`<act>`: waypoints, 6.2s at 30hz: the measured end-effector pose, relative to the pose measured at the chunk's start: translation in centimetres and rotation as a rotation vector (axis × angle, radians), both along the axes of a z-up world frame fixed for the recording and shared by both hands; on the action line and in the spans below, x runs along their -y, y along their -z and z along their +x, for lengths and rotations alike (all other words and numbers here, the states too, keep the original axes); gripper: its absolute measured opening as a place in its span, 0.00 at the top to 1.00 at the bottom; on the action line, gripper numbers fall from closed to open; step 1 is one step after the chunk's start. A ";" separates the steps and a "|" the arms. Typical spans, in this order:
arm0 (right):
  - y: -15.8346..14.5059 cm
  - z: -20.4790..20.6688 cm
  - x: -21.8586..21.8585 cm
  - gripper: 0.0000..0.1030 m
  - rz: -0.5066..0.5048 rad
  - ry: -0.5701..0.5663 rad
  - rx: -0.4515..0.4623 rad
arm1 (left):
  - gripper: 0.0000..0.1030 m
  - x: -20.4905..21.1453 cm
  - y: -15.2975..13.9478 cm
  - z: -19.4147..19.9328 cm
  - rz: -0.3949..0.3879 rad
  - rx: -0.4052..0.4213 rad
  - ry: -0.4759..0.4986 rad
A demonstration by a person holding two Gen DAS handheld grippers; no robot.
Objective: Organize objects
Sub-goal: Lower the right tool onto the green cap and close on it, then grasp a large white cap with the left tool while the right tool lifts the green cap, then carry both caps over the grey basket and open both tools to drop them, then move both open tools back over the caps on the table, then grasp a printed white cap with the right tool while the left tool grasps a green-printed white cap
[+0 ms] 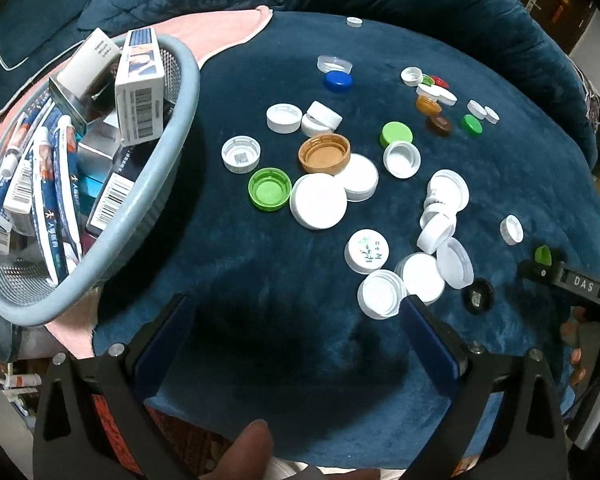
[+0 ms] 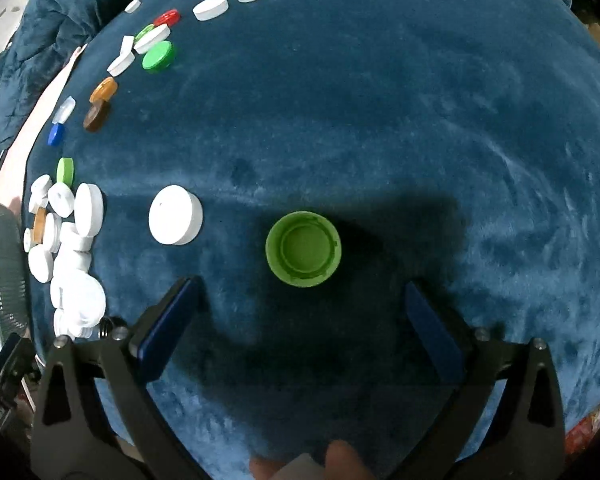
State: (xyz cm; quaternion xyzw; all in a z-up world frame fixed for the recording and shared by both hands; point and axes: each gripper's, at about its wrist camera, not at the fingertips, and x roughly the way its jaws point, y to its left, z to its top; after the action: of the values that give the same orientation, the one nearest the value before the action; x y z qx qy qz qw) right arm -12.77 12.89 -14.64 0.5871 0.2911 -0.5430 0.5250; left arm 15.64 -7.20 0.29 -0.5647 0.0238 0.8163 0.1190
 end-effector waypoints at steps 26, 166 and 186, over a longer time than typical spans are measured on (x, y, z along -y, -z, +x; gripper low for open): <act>-4.4 2.1 -0.3 0.70 -0.162 -0.123 -0.103 | 0.14 -3.6 2.9 0.8 -0.028 0.033 0.103; -3.9 6.3 1.2 0.05 -0.191 -0.271 -0.129 | 0.12 0.7 1.2 -0.5 -0.020 0.075 -0.055; -4.2 6.0 1.5 0.70 -0.178 -0.219 -0.058 | 0.38 -3.1 2.8 -2.4 0.040 0.020 -0.019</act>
State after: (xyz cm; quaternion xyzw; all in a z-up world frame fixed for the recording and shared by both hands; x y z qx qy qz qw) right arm -6.76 11.38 -10.43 0.4868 0.3193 -0.5229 0.6226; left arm 13.25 -4.07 -2.47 -0.5705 0.0011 0.8121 0.1228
